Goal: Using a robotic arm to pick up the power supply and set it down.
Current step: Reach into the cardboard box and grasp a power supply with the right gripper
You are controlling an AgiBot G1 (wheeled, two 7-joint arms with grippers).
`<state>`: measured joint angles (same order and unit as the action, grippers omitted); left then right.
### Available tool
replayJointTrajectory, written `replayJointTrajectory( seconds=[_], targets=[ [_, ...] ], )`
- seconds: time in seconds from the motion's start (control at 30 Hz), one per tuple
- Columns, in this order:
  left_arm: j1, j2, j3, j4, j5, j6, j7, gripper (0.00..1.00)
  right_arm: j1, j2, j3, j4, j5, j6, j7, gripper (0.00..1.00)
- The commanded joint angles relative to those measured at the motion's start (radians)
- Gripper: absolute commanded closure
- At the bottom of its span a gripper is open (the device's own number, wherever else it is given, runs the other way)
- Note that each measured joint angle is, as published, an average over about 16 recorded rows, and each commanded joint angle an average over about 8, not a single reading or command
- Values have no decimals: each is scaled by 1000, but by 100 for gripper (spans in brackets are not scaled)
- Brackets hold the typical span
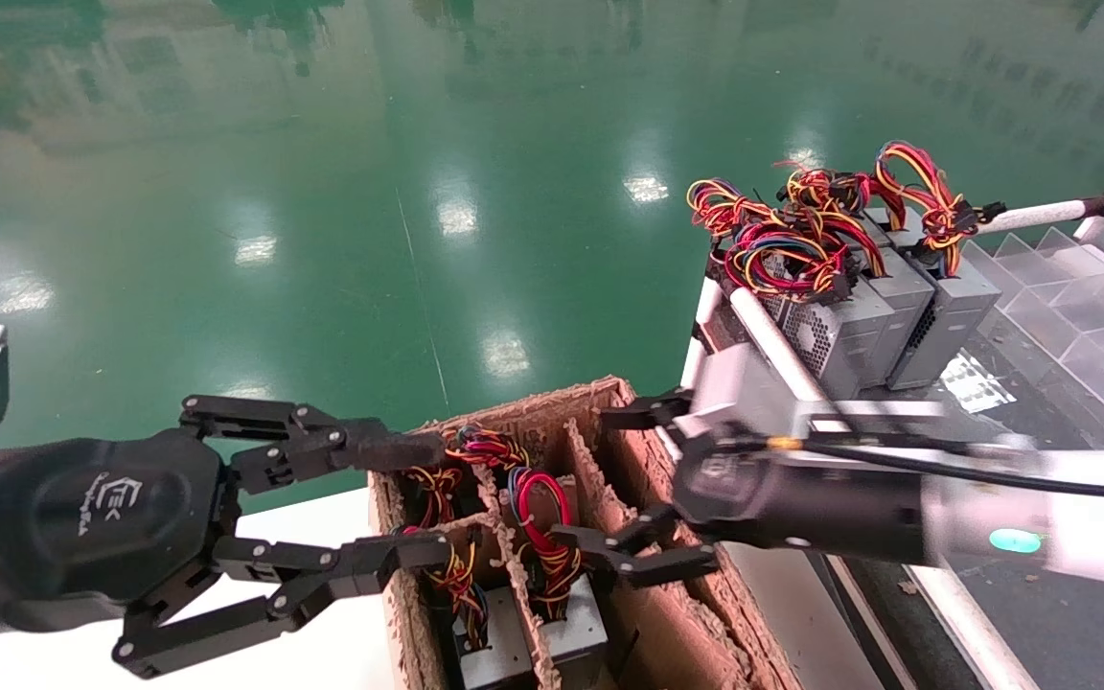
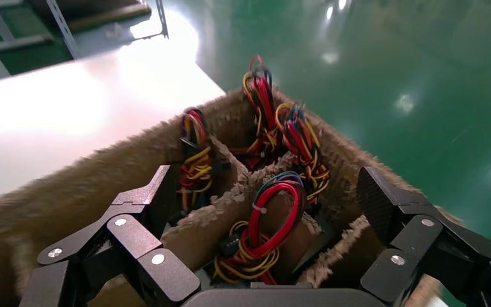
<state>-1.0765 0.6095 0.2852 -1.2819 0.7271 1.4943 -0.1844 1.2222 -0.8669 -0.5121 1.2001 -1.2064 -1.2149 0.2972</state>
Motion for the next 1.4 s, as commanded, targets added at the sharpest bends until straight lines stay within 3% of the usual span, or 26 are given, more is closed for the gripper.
replayJointTrajectory(
  seconds=[0.03, 0.27, 0.3, 0.37, 0.53, 0.63, 1.4],
  targets=[
    [0, 0, 0, 0, 0, 0, 0, 0, 16, -42, -28, -17, -50, 24, 4, 0],
    [0, 0, 1, 0, 0, 0, 0, 0, 38, -109, -80, -65, -129, 50, 23, 0],
    [0, 0, 1, 0, 0, 0, 0, 0, 41, -115, -84, -72, -134, 48, 25, 4],
    [0, 0, 1, 0, -1, 0, 0, 0, 45, -122, -91, -87, -138, 42, 28, 19],
    [0, 0, 1, 0, -1, -1, 1, 0, 48, -140, -98, -127, -142, 38, 23, 81],
    [0, -1, 1, 0, -1, -1, 1, 0, 49, -151, -100, -152, -143, 41, 18, 100],
    [-1, -1, 3, 0, -2, -1, 1, 0, 26, -212, -94, -265, -141, 101, -47, 100]
  ],
)
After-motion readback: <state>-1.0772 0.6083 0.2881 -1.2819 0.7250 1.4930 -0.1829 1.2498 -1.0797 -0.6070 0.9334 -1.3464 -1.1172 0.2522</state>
